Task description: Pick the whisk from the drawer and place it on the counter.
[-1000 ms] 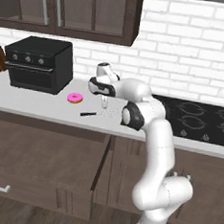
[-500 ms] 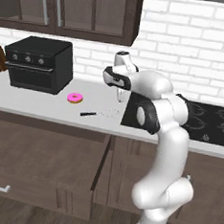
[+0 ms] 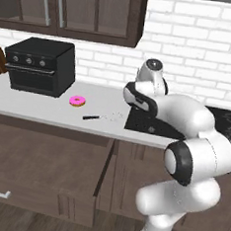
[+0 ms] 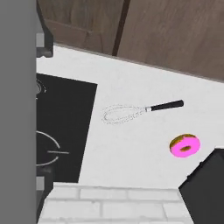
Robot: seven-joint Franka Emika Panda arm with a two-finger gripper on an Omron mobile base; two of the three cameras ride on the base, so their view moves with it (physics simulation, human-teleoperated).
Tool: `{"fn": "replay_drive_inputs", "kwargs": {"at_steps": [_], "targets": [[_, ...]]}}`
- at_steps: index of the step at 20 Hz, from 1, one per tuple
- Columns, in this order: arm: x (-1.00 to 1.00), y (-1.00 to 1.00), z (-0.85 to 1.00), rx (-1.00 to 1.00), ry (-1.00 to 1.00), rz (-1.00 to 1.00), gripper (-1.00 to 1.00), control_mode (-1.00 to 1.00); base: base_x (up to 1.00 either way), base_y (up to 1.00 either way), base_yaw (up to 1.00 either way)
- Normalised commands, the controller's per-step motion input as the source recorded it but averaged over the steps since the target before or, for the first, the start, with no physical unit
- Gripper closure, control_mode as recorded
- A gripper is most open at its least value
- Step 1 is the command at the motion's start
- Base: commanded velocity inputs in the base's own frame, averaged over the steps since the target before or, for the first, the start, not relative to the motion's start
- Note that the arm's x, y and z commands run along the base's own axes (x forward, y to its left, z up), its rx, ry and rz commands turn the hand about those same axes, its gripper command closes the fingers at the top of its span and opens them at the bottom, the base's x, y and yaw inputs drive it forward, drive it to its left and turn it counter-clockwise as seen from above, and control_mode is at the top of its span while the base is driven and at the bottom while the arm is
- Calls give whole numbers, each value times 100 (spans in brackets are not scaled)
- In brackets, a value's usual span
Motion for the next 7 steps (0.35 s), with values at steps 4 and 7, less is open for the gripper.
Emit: {"fn": "replay_drive_inputs", "kwargs": {"at_steps": [4,7], "targets": [[-100,-9,100,9,-44,0,-100,-100,0,0,0],[-100,-12,86,1,-72,0,-100,-100,0,0,0]]}}
